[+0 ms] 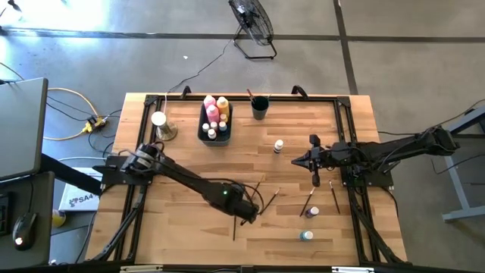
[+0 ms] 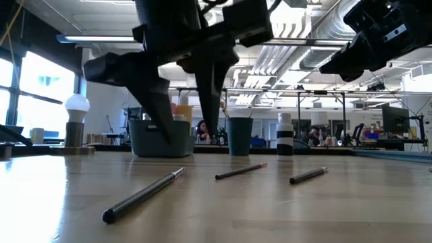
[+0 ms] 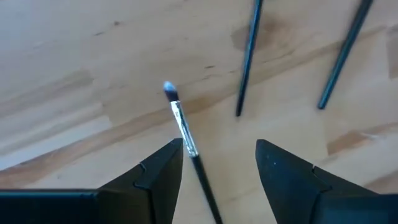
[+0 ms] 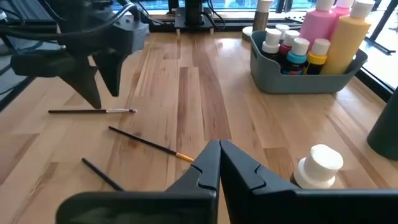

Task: Pick & Place Paint Supplies
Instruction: Put the silver paint brush into the green cup

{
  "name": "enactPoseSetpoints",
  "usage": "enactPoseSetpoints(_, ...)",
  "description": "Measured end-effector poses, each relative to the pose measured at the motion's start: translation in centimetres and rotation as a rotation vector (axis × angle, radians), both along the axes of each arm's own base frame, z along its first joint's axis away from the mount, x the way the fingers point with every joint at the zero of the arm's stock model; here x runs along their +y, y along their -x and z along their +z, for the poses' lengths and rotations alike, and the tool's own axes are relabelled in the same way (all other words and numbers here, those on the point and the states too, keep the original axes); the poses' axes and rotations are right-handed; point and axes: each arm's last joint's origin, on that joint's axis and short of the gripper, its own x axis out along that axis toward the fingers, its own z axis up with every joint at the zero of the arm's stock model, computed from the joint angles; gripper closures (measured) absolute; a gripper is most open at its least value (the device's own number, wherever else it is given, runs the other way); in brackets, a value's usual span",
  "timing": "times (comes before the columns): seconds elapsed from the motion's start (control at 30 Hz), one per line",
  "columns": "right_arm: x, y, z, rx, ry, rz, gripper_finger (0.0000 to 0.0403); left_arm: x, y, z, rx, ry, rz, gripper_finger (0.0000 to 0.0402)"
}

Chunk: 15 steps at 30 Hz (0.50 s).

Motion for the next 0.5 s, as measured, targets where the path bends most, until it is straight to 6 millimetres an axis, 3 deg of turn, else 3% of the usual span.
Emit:
enactPoseSetpoints(0.27,0.0,0.0,0.0,0.003,-0.002,0.005,0.0401,1.5,-0.4,-0.2,0.018,-0.017,0.031,0.0202)
enactPoseSetpoints(0.5,0.0,0.0,0.0,0.004,-0.001,0.005,0.0401,2.3,-0.9,-0.1,0.002,-0.037,-0.048,0.0202)
